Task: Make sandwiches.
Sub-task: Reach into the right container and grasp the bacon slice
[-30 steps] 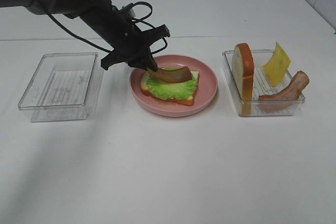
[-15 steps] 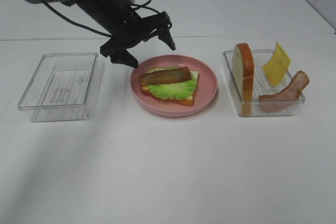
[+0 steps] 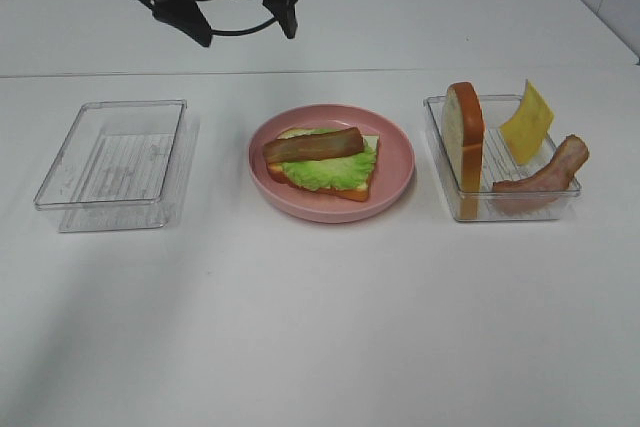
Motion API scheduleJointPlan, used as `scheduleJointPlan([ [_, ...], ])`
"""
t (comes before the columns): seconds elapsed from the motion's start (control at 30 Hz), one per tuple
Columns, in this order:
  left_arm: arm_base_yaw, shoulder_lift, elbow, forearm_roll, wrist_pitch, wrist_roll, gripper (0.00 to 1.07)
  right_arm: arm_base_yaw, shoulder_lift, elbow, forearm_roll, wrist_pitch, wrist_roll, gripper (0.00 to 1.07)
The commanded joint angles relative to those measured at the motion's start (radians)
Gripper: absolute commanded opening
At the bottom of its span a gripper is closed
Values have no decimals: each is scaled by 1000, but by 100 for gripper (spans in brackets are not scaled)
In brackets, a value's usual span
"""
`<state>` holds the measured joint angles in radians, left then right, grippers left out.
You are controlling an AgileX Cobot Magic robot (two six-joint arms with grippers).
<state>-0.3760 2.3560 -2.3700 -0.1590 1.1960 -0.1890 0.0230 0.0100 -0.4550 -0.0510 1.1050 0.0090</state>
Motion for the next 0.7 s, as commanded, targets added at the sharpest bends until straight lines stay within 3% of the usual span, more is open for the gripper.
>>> scheduleJointPlan([
  [0.03, -2, -46, -31, 70, 121, -4, 95, -6, 3, 3, 1, -5, -9, 83],
  [0.23, -2, -101, -31, 79, 121, 0, 95, -6, 3, 3, 0, -5, -9, 83],
  [0.4, -2, -172, 29, 113, 121, 2, 95, -6, 3, 3, 0, -5, -9, 83],
  [0.47, -2, -236, 118, 147, 121, 2, 95, -6, 3, 3, 0, -5, -9, 83],
  [0.5, -2, -236, 118, 147, 121, 2, 95, -6, 3, 3, 0, -5, -9, 83],
  [0.57, -2, -312, 232, 185, 121, 20, 95, -6, 3, 3, 0, -5, -9, 83],
  [0.6, -2, -312, 232, 185, 121, 20, 95, -6, 3, 3, 0, -5, -9, 83],
  [0.63, -2, -362, 315, 215, 121, 28, 95, -6, 3, 3, 0, -5, -9, 83],
  [0.67, -2, -362, 315, 215, 121, 28, 95, -6, 3, 3, 0, -5, -9, 83],
  [0.7, 1, -420, 385, 248, 121, 28, 95, -6, 3, 3, 0, -5, -9, 83],
])
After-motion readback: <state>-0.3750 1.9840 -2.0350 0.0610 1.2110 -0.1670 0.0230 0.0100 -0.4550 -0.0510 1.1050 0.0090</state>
